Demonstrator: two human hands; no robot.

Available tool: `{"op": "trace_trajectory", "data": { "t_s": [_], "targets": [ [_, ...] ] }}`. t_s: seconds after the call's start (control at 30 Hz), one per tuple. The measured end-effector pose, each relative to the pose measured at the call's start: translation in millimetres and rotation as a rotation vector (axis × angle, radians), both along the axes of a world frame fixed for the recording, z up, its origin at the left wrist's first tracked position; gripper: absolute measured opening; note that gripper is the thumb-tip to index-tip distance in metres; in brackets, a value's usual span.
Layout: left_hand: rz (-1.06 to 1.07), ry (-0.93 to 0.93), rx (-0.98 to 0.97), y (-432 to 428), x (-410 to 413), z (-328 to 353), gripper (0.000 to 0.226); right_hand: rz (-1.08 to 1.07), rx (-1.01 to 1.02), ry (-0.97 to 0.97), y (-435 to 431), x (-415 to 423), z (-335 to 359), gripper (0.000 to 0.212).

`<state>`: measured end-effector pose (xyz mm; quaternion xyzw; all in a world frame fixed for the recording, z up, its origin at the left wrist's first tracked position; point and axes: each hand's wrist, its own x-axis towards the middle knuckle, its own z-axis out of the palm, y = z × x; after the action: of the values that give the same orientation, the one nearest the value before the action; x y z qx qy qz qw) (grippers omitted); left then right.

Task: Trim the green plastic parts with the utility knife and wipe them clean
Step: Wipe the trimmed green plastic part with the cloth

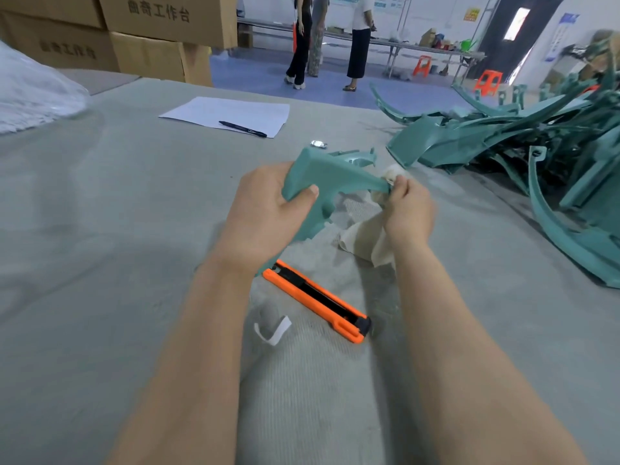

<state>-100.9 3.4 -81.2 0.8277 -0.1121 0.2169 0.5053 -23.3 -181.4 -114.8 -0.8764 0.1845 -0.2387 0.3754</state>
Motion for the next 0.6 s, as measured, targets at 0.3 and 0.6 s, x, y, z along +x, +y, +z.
{"op": "trace_trajectory", "data": {
  "t_s": [0.3, 0.6],
  "targets": [
    [-0.023, -0.015, 0.060, -6, -3, 3, 0.028, 0.487, 0.154, -0.529, 87, -44, 36, 0.046],
    [-0.095, -0.046, -0.087, -10, -17, 16, 0.028, 0.258, 0.059, -0.458, 53, -6, 44, 0.056]
  ]
}}
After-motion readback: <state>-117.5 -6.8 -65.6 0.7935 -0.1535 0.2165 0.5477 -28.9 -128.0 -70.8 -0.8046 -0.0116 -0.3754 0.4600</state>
